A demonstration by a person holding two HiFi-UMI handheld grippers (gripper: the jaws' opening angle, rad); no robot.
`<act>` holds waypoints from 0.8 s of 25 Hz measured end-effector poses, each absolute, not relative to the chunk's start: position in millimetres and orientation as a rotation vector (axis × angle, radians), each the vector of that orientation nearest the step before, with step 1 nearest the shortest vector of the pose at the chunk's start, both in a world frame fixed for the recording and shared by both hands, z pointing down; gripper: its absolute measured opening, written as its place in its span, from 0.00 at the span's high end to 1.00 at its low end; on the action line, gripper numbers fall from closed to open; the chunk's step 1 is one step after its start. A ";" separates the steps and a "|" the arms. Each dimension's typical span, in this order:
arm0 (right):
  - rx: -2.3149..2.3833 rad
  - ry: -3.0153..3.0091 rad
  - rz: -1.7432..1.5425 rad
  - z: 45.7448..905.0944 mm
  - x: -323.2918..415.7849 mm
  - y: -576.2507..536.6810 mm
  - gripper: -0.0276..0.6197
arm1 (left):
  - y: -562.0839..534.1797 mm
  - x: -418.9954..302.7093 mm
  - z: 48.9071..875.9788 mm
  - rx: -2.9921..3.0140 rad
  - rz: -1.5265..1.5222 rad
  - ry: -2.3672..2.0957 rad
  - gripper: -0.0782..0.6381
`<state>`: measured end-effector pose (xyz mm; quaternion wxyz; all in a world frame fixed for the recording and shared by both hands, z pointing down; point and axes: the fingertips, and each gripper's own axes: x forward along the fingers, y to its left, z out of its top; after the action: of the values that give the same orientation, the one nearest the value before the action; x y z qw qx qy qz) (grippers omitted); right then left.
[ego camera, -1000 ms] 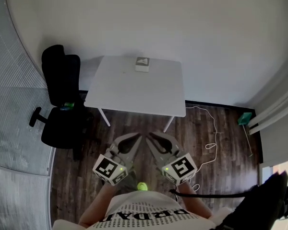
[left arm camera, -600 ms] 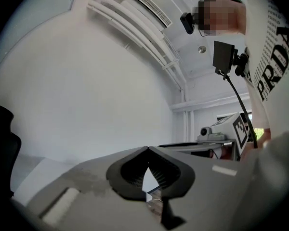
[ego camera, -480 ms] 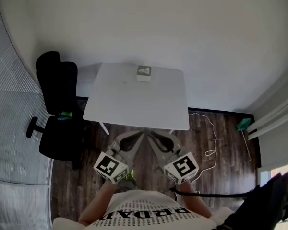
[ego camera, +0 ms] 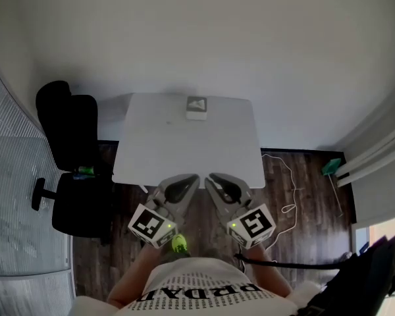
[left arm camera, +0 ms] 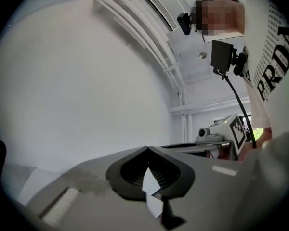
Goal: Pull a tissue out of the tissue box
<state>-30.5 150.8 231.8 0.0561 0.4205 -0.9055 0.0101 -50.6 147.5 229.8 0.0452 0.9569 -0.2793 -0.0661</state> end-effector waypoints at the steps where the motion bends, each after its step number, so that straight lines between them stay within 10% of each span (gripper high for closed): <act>1: 1.279 -2.746 0.033 233.7 -30.1 150.5 0.89 | 146.2 -49.5 232.5 2.923 -0.197 -0.849 0.90; 20: 1.209 -2.803 0.086 262.1 18.7 33.0 0.89 | 31.9 -4.0 257.7 2.887 -0.143 -0.933 0.90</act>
<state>18.7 33.0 262.1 0.0437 0.3956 -0.9169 0.0281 -4.0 31.9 257.7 0.0522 0.9492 -0.3067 -0.0471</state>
